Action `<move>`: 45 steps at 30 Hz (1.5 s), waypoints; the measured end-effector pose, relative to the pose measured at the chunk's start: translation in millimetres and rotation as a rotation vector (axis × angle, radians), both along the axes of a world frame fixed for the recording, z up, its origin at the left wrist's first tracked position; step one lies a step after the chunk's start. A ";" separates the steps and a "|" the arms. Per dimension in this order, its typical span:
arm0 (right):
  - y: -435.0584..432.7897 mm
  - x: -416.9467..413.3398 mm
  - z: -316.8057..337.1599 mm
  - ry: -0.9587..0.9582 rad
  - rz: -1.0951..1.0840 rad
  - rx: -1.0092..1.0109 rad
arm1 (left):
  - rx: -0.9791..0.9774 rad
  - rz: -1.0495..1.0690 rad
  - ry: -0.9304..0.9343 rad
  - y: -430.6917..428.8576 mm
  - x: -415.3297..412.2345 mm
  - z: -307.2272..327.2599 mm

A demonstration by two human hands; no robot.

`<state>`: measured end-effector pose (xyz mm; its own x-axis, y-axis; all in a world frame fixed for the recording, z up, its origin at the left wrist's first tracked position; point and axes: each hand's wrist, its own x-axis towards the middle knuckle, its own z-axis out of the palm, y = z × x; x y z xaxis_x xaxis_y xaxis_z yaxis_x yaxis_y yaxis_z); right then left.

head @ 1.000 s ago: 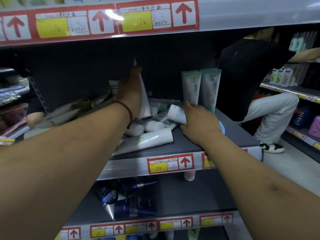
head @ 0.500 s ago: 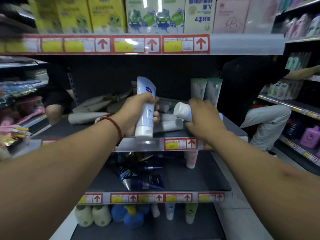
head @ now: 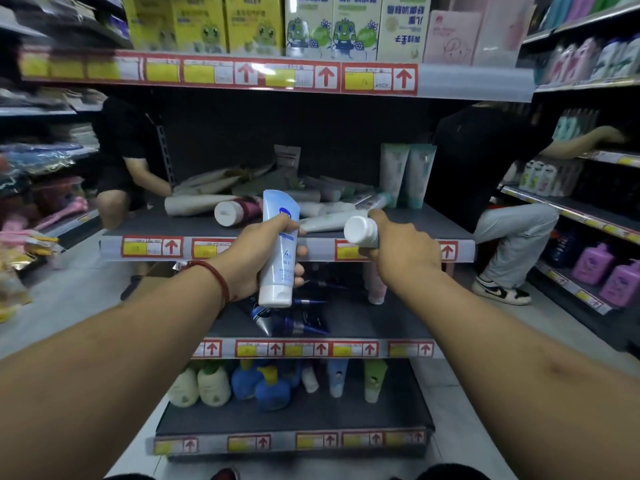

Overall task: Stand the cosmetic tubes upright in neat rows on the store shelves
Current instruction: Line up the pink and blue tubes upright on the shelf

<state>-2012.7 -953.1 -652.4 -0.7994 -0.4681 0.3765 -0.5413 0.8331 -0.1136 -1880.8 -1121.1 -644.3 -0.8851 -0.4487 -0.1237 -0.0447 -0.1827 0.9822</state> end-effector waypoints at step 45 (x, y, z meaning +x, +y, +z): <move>96.4 -87.9 -165.6 -0.900 -0.145 -1.292 | 0.045 -0.088 -0.008 95.7 -160.0 -177.5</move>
<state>-2100.6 -856.7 -818.0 -0.9796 -0.1234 -0.1586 0.1646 -0.0399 -0.9856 -2040.8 -1025.4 -821.8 -0.9199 -0.3628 -0.1490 -0.0703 -0.2212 0.9727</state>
